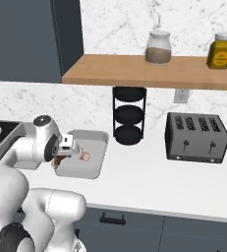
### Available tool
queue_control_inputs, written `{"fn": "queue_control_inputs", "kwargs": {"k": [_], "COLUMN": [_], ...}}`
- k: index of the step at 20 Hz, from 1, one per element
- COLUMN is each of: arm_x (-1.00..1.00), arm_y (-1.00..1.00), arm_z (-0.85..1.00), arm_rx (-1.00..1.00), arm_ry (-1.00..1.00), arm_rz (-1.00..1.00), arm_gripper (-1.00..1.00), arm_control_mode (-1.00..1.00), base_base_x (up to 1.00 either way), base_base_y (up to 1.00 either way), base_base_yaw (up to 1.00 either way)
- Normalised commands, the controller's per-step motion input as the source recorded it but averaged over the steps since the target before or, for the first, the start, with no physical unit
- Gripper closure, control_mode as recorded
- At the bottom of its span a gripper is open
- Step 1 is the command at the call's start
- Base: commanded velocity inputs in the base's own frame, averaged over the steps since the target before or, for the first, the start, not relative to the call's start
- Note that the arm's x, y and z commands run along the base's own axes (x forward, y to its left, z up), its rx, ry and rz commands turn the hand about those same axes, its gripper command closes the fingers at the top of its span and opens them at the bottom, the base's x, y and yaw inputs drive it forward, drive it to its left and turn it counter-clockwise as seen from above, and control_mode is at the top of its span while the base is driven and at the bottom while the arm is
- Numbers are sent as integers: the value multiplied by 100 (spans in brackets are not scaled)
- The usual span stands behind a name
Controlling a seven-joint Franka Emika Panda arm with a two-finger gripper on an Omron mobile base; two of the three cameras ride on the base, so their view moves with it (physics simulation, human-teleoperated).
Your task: Place one garlic and one chicken drumstick in each tupperware on the nearby counter, to pack two identical lunches.
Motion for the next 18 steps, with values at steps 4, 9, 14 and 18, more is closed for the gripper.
{"fn": "queue_control_inputs", "kwargs": {"k": [4,9,14,18], "arm_x": [85,50,33,3], "arm_y": [29,2,0,0], "arm_z": [-31,-2,-16,-59], "arm_rx": [0,0,0,0], "arm_ry": [17,2,0,0], "arm_rz": [6,0,0,0], "arm_gripper": [100,100,100,100], "arm_control_mode": [-100,-100,-100,-100], "base_base_x": [0,0,0,0], "base_base_y": [0,0,0,0], "base_base_yaw": [0,0,0,0]}}
